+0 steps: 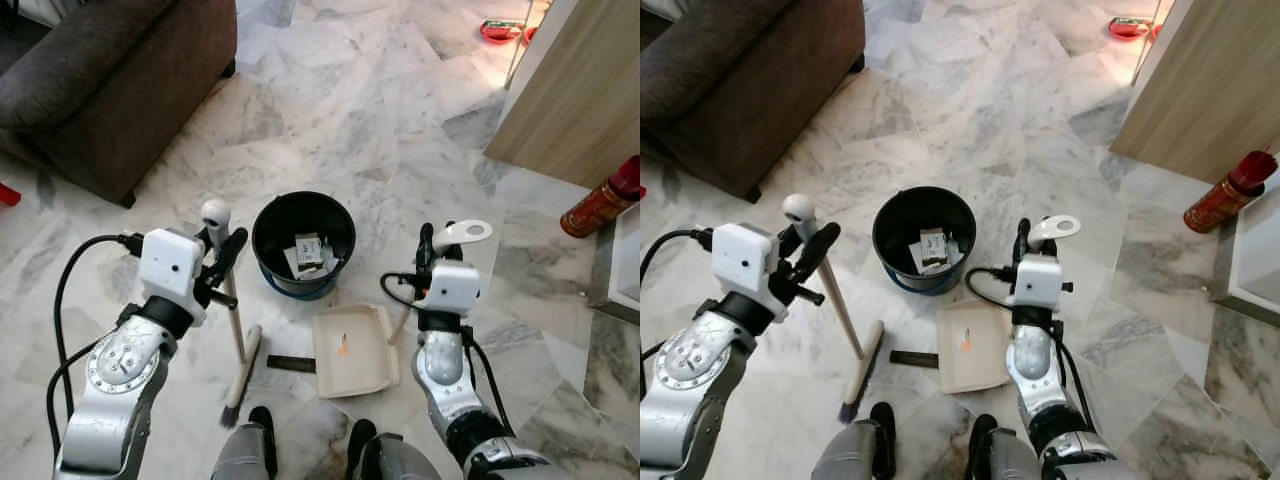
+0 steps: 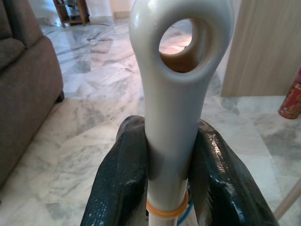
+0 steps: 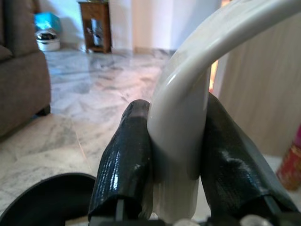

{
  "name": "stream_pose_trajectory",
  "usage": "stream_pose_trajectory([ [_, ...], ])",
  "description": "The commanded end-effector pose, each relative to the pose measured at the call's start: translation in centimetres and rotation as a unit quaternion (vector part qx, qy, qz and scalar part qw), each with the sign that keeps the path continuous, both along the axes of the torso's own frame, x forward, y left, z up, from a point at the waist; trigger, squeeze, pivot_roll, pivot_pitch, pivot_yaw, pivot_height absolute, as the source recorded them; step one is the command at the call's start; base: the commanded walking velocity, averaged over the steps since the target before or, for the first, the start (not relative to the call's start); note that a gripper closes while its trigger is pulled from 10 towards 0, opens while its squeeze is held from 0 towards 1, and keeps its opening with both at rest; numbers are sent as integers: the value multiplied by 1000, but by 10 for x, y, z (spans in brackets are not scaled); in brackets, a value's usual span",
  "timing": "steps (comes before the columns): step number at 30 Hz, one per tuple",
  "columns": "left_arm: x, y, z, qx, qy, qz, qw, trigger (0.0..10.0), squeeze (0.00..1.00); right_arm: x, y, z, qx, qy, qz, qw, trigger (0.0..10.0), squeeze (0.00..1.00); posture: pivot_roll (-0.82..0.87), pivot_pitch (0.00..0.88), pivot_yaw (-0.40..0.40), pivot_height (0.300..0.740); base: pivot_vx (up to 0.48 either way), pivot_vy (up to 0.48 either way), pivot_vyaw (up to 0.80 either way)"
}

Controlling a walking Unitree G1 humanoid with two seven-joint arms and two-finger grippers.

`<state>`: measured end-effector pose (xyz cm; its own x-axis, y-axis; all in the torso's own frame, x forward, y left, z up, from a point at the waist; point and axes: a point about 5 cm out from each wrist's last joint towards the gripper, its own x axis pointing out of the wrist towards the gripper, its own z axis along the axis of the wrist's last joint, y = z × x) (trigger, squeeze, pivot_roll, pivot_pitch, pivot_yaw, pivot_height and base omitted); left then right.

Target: Sweep floor

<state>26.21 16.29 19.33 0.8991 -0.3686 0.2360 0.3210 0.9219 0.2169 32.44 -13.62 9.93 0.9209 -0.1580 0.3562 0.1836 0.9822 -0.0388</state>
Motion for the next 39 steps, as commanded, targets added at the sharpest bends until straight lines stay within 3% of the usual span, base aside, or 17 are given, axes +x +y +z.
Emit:
stream_pose_trajectory([
  [1, 1, -2, 2, 3, -10, -1, 1000, 10000, 0, -3, -1, -9, 14, 24, -1, 1000, 10000, 0, 363, 281, -17, 740, 0, 0, 0],
  [11, 6, -3, 8, -2, -31, -1, 1000, 10000, 0, 1, -12, 2, 23, -6, -21, 999, 10000, 0, 370, 266, -27, 740, 0, 0, 0],
  [16, 4, -2, 8, -1, -32, 2, 999, 10000, 0, 4, -13, 18, 26, -51, -35, 998, 10000, 0, 372, 273, -29, 740, 0, 0, 0],
  [21, -1, -2, 8, 0, -31, 0, 1000, 10000, 0, 2, -16, 14, 25, -47, -36, 998, 10000, 0, 390, 291, -22, 740, 0, 0, 0],
  [27, -7, 1, 9, 4, -27, 2, 1000, 10000, 0, -3, -11, 2, 16, -24, -25, 999, 10000, 0, 402, 314, -20, 740, 0, 0, 0],
  [39, -13, -2, 10, 7, -21, -4, 1000, 10000, 0, -2, 9, 18, -4, -76, 66, 995, 10000, 0, 393, 345, -10, 740, 0, 0, 0],
])
